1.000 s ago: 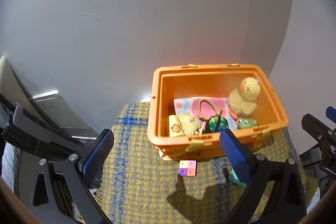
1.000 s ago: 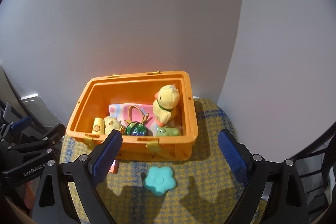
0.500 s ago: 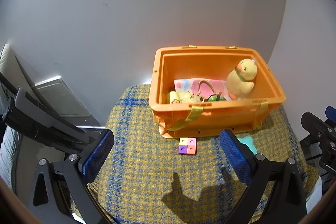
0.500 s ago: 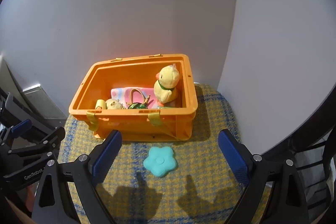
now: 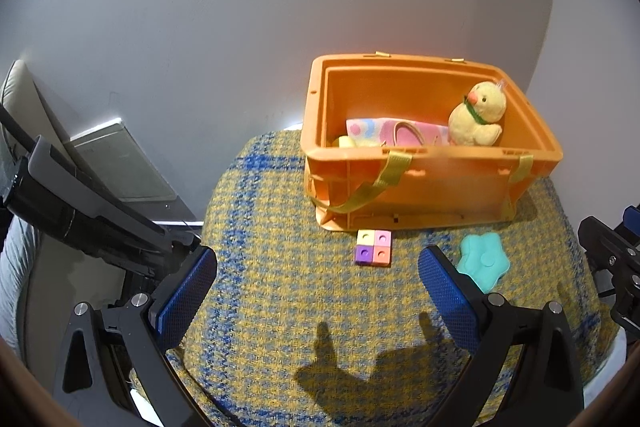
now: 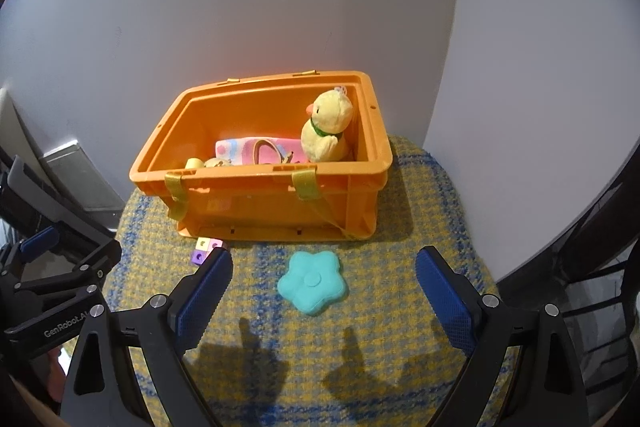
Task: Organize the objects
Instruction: 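Withdraw both tools from the basket toward the blocks and teal flower, then grasp the pastel block cluster with the left tool while the right tool grasps the teal flower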
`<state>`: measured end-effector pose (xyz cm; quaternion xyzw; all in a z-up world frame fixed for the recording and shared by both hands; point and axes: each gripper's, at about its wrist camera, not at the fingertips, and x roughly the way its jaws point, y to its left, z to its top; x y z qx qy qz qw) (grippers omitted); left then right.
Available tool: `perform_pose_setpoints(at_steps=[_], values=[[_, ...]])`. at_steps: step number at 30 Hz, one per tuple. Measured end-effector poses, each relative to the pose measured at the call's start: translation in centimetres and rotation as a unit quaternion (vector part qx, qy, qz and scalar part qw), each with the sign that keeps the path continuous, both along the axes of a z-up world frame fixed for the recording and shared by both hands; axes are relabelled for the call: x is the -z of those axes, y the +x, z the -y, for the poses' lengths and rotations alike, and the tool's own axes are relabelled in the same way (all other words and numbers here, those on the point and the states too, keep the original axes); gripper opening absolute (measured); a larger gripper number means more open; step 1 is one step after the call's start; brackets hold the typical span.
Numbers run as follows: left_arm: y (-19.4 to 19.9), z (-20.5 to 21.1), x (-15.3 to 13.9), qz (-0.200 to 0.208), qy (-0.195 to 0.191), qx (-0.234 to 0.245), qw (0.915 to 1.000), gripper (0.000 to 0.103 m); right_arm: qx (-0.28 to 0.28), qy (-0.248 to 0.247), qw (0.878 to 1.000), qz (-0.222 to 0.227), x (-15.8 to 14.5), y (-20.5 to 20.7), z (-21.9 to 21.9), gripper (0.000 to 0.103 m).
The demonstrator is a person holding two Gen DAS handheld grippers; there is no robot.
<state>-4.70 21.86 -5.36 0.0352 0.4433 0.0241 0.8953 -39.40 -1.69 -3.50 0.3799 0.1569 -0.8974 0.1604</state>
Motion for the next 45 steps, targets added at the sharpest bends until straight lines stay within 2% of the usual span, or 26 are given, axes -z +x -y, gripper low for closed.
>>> perform_pose_setpoints(at_steps=[14, 28, 38, 42, 45], values=[[-0.1, -0.2, 4.2, -0.015, 0.013, 0.013, 0.9997, 0.102, 0.006, 0.006, 1.000, 0.024, 4.7, -0.8, -0.4, 0.093], [1.6, -1.5, 10.3, -0.065, 0.000, 0.010, 0.9978, 0.102, 0.028, 0.031, 0.997, 0.061, 11.2, -4.0, 0.9, 0.093], [3.4, -1.4, 12.9, -0.087, -0.008, 0.013, 0.9961, 0.102, 0.042, 0.052, 0.994, 0.082, 14.7, -6.7, 1.6, 0.093], [3.8, -1.0, 13.5, -0.090, -0.008, 0.019, 0.9957, 0.102, 0.045, 0.042, 0.993, 0.103, 15.8, -7.6, 1.4, 0.093], [4.1, -0.9, 14.0, -0.094, -0.010, 0.021, 0.9953, 0.102, 0.044, 0.034, 0.992, 0.109, 16.4, -8.0, 1.6, 0.098]])
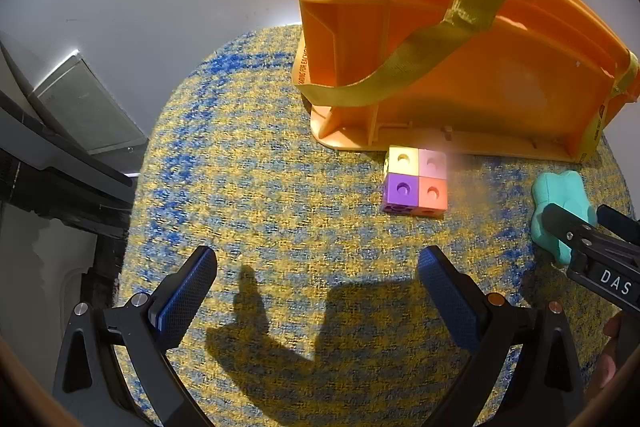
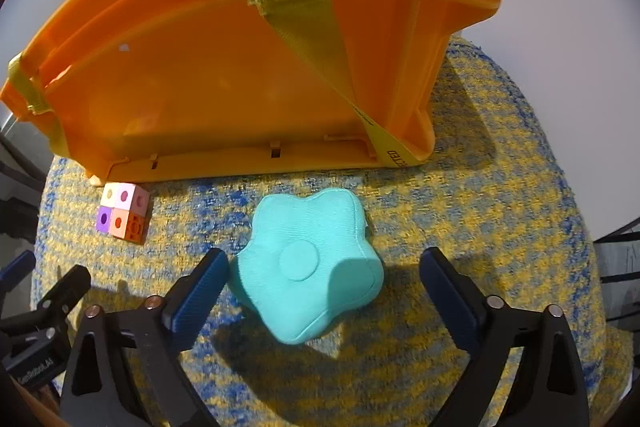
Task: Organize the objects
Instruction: 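Grasp the pastel block cluster with the left tool while the right tool grasps the teal flower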
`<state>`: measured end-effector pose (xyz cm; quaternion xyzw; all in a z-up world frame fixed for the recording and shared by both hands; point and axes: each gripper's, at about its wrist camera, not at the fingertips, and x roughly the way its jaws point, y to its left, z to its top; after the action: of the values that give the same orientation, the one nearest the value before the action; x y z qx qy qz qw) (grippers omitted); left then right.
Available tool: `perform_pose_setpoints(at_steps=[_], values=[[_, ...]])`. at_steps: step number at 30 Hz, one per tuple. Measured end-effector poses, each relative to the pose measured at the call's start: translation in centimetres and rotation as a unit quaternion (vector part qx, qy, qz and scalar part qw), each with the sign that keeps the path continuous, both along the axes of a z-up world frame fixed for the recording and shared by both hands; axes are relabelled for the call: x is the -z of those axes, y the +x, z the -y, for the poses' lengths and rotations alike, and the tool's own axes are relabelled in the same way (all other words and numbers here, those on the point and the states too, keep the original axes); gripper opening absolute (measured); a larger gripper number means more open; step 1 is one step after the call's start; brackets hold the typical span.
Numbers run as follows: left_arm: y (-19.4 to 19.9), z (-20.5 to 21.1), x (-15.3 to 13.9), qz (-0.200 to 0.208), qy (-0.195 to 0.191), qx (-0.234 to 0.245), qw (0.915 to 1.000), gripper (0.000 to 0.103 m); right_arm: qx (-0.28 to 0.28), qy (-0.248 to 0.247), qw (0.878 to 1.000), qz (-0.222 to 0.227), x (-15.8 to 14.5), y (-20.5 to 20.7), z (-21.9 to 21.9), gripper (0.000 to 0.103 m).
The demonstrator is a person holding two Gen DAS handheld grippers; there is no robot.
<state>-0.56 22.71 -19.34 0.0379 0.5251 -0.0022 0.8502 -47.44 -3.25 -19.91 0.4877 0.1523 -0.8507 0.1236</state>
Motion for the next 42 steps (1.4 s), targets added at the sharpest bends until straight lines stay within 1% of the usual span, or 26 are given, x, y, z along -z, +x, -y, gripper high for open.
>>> perform_pose_setpoints(at_steps=[2, 6, 8, 10, 11, 13, 14, 15, 16, 19, 26, 33, 34, 35, 39, 41, 42], values=[[0.2, 0.1, 0.2, -0.003, 0.000, 0.001, 1.0000, 0.102, 0.000, -0.002, 1.000, 0.004, 0.3, -0.2, 0.2, 0.100], [0.4, 0.1, 0.7, -0.007, 0.003, 0.002, 1.0000, 0.102, 0.000, -0.011, 1.000, 0.016, 1.0, -0.4, 0.7, 0.100], [0.4, 0.0, 0.8, -0.008, 0.004, 0.002, 1.0000, 0.102, -0.001, -0.015, 1.000, 0.017, 1.2, -0.3, 0.7, 0.097], [0.5, 0.0, 0.8, -0.009, 0.003, 0.001, 1.0000, 0.102, -0.005, -0.027, 0.999, 0.024, 1.2, -0.1, 0.7, 0.081], [0.5, 0.0, 0.8, -0.008, 0.002, 0.002, 1.0000, 0.102, -0.008, -0.032, 0.999, 0.026, 1.1, 0.0, 0.7, 0.078], [0.5, 0.2, 0.7, -0.007, 0.005, 0.004, 1.0000, 0.102, -0.017, -0.039, 0.999, 0.028, 0.8, 0.4, 1.0, 0.060], [0.5, 0.3, 0.6, -0.007, 0.005, 0.006, 0.9999, 0.102, -0.020, -0.041, 0.998, 0.031, 0.6, 0.6, 1.1, 0.055], [0.4, 0.4, 0.5, -0.005, 0.006, 0.007, 0.9999, 0.102, -0.022, -0.043, 0.998, 0.034, 0.5, 0.8, 1.2, 0.042], [0.4, 0.6, 0.4, -0.004, 0.006, 0.009, 0.9999, 0.102, -0.021, -0.047, 0.998, 0.034, 0.3, 0.9, 1.1, 0.038], [0.3, 1.1, -0.1, 0.000, 0.001, 0.015, 0.9999, 0.102, -0.016, -0.054, 0.998, 0.023, -0.6, 1.3, 0.3, 0.035], [0.9, 3.9, -0.8, 0.016, -0.004, 0.043, 0.9989, 0.102, 0.001, -0.059, 0.998, 0.005, -2.6, 2.2, -2.2, 0.034], [1.7, 7.1, -0.3, 0.029, -0.006, 0.079, 0.9965, 0.101, 0.022, -0.062, 0.998, -0.004, -3.7, 1.0, -4.8, 0.034], [1.9, 7.3, -0.1, 0.028, -0.007, 0.081, 0.9963, 0.099, 0.024, -0.061, 0.998, -0.005, -3.7, -0.1, -4.8, 0.034], [2.0, 7.5, 0.2, 0.026, -0.008, 0.083, 0.9961, 0.097, 0.025, -0.061, 0.998, -0.006, -3.8, 0.0, -5.3, 0.034], [2.9, 7.5, 1.1, 0.014, -0.012, 0.082, 0.9964, 0.083, 0.024, -0.060, 0.998, -0.006, -3.5, 0.0, -5.2, 0.034], [3.3, 7.4, 1.5, 0.010, -0.015, 0.079, 0.9967, 0.080, 0.022, -0.060, 0.998, -0.005, -3.4, -0.1, -5.1, 0.034], [3.4, 7.3, 1.6, 0.008, -0.017, 0.078, 0.9968, 0.076, 0.022, -0.060, 0.998, -0.004, -3.4, -0.1, -5.0, 0.034]])
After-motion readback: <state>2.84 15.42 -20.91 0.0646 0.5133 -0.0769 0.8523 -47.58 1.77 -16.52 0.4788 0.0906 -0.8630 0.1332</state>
